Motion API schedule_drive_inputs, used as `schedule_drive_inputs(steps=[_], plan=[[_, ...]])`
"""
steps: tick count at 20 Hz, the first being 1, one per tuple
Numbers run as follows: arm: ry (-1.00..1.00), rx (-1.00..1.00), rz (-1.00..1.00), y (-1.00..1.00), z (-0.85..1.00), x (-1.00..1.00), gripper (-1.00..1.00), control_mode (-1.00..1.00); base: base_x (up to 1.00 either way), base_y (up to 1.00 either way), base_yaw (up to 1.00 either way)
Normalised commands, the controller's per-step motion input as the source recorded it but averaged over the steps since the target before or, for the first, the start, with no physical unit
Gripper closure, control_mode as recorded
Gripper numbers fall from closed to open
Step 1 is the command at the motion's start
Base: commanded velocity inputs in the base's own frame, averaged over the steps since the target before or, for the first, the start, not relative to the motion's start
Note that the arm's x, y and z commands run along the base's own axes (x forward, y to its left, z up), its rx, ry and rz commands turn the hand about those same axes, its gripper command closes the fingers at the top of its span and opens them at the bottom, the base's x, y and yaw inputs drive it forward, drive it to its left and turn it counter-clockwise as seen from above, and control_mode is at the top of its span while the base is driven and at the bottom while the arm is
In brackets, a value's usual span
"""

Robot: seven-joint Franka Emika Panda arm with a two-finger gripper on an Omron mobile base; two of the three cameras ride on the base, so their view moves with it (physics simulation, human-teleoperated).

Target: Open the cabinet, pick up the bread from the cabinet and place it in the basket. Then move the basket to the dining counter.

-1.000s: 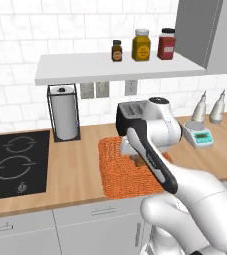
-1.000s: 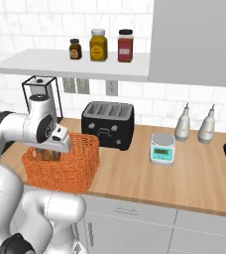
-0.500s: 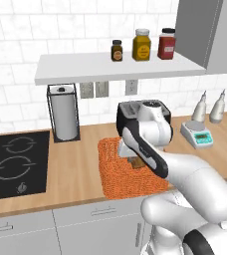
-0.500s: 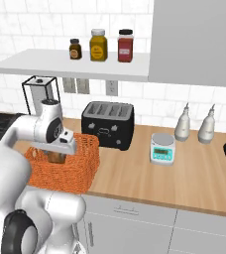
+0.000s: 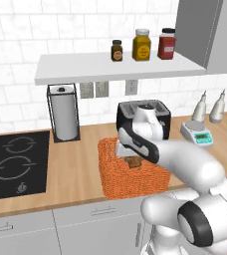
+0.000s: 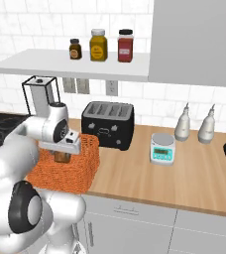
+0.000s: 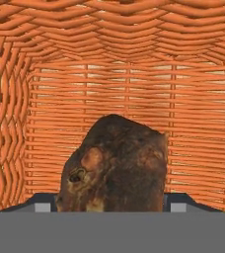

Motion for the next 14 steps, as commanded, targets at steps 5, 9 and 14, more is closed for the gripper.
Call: schedule_drive_inputs(steps=[5,9,14], plan=[[0.0,0.0,0.04,0.0,-0.44,0.3,1.0,-1.0,0.0,0.0,0.0],[0.0,0.0,0.04,0.0,-0.5,0.32,1.0,-1.0,0.0,0.0,0.0],[-0.09,0.0,0.04,0.0,-0.33,0.21,-1.0,-1.0,0.0,0.0,0.0]])
